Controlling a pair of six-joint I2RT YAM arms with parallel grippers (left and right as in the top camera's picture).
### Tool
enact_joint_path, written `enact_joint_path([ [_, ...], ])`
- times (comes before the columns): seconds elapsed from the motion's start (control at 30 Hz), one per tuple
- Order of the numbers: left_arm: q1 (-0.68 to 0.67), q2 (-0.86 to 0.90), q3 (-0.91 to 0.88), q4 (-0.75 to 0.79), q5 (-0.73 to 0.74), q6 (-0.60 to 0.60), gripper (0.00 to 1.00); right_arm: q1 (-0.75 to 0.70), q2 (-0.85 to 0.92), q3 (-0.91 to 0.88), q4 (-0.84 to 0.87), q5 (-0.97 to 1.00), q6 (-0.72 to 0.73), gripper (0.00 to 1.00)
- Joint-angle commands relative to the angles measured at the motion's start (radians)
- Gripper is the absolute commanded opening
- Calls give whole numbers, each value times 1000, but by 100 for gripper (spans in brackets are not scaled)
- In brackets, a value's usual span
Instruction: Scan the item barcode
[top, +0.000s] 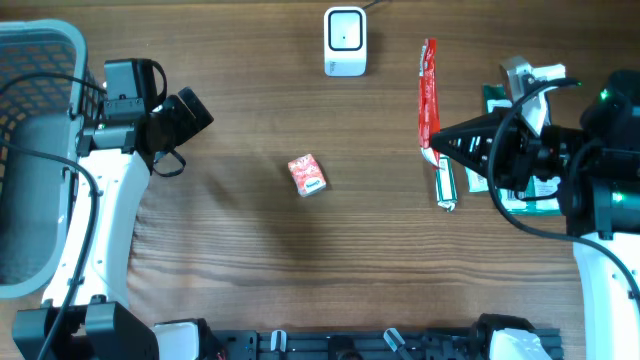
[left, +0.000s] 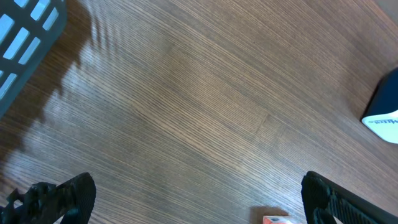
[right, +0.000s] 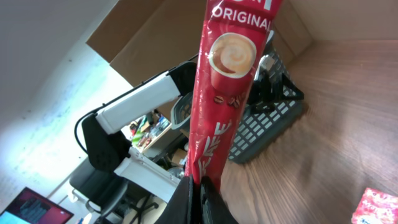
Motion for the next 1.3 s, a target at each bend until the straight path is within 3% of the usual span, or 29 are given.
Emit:
enact_joint_path([
  [0.0, 4, -9, 8, -1, -10, 1, 100, -2, 26, -37, -2, -61, -69, 4],
  [0.13, 4, -9, 8, -1, -10, 2, 100, -1, 66, -79, -7, -63, -53, 4],
  [0.3, 4, -9, 8, -1, -10, 1, 100, 31, 126, -108, -9, -63, 92, 4],
  [0.53, 4, -9, 8, -1, -10, 2, 100, 100, 105, -108, 251, -63, 407, 4],
  [0.63, 4, -9, 8, -1, -10, 1, 100, 73, 61, -108, 332, -63, 465, 4],
  [1.03, 4, -9, 8, -1, -10, 1, 100, -225, -128, -108, 332, -63, 481, 4],
  [1.17, 4, -9, 8, -1, -10, 2, 100, -223, -129, -110, 326, -63, 463, 4],
  [1.27, 4, -9, 8, -1, -10, 1, 100, -201, -127, -121, 301, -63, 373, 4],
])
